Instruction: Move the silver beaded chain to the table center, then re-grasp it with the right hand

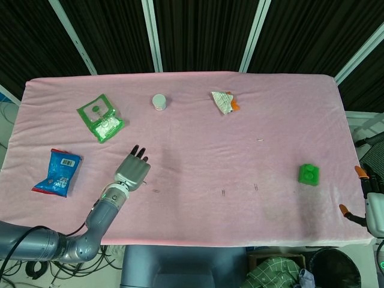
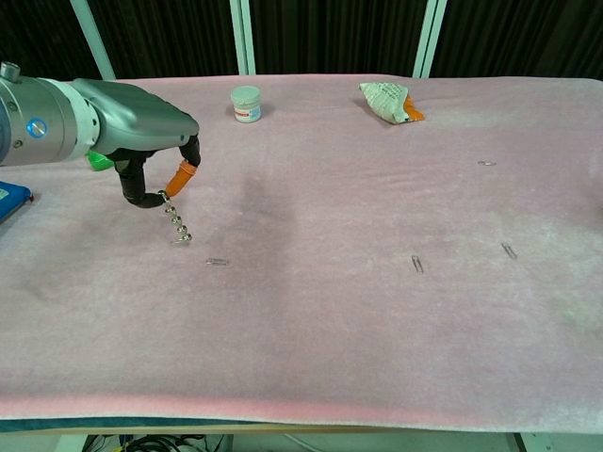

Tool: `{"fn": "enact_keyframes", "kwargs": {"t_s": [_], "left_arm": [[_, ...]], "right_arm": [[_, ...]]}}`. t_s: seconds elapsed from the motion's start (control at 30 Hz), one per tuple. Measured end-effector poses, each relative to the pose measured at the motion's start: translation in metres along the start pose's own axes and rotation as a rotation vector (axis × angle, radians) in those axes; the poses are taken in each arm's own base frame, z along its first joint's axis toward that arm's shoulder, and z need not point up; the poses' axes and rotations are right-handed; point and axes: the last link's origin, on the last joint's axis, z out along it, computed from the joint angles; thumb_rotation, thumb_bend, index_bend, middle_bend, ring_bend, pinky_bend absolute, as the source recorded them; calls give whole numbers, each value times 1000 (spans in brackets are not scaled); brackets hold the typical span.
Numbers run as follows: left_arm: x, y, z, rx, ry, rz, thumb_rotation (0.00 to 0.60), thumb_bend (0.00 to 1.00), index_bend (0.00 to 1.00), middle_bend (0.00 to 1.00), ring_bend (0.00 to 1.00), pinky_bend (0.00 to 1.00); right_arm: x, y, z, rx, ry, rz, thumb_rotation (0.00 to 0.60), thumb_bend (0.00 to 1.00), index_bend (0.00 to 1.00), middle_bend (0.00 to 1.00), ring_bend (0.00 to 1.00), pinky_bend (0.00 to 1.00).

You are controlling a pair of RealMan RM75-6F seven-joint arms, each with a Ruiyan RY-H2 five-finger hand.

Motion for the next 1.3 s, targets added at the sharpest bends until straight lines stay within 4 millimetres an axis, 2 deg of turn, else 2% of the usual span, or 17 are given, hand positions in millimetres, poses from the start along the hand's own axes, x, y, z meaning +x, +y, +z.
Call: {"fn": "enact_keyframes", "kwargs": {"t_s": [0.97, 1.3], "left_arm": [[5, 33, 0, -57, -49, 2, 600, 424, 635, 246, 0, 0], [8, 37, 4, -52, -26, 19, 600, 424, 636, 246, 0, 0]], "right_arm": [[2, 0, 0, 1, 8, 8, 600, 136, 0, 0, 81, 223], [4, 1, 0, 0, 15, 15, 600, 136, 0, 0, 82, 223]]}}
